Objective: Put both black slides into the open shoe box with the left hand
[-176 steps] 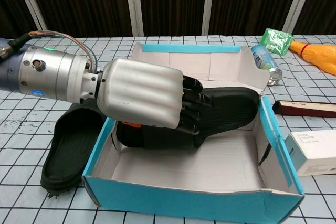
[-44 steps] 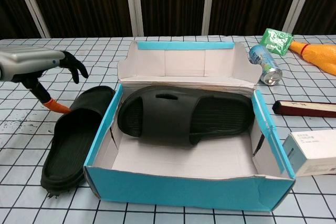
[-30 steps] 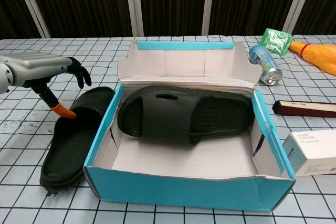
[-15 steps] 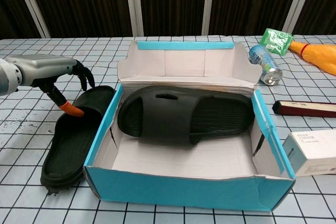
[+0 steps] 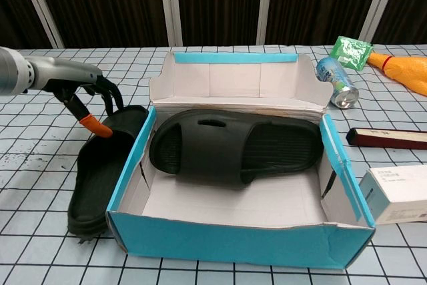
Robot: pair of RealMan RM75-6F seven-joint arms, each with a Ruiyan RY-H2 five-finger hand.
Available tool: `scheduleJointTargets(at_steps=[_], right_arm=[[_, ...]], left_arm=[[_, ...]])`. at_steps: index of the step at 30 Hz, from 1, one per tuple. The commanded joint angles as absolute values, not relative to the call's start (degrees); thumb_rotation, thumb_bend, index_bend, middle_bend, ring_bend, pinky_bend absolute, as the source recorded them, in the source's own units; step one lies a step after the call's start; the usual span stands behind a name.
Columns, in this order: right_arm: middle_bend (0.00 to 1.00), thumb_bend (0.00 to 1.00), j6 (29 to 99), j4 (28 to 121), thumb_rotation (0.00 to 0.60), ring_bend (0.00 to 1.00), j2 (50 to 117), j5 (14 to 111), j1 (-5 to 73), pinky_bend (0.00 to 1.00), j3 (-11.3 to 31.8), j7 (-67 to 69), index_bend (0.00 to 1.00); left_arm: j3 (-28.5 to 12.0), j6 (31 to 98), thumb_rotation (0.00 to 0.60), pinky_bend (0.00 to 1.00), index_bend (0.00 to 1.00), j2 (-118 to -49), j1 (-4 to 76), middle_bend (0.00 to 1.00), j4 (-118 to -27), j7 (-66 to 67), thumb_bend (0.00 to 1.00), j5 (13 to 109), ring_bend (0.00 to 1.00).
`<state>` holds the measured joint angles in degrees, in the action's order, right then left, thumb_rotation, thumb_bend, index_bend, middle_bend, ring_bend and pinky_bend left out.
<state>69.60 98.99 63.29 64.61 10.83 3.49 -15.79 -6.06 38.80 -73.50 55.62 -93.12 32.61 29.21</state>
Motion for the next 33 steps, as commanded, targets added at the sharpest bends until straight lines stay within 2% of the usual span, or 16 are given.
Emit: scheduleJointTargets(at_steps=[1,7,15,20,33], right_arm=[[0.14,0.18,69.5,99.0,0.6,0.3,63.4,64.5,10.9,0.24,3.5,-16.0,0.17],[0.14,0.18,69.5,99.1,0.6,0.3,63.2,64.7,10.8,0.24,3.4,-15.6,0.17],[0.14,0.18,69.5,99.3,0.6,0.3,62.9,64.4,10.8,0.24,3.3,-15.5,0.17],[0.14,0.18,69.1,99.4,0.6,0.3,62.9,64.2,11.0,0.24,3.3,-15.6,0.17],[0.14,0.18,69.1,99.5,0.6,0.31,62.9,63.4,11.1,0.25,3.3,-16.2,0.17]], left_arm=[[-2.3,38.0,0.398,0.09,0.25,-70.1,62.8,0.26,-95.7,38.6,0.25,21.2,0.0],[1.2,41.3,0.396,0.08,0.25,-69.6,69.6,0.25,-97.0,43.2,0.25,12.6,0.0],[4.6,42.4,0.398,0.05,0.22,-71.6,73.8,0.23,-95.6,46.3,0.25,6.6,0.0],[5.8,42.2,0.399,0.05,0.23,-73.2,74.3,0.23,-94.0,46.0,0.25,5.8,0.0],[5.5,40.8,0.401,0.05,0.23,-74.8,73.5,0.24,-92.2,41.9,0.26,11.4,0.0]])
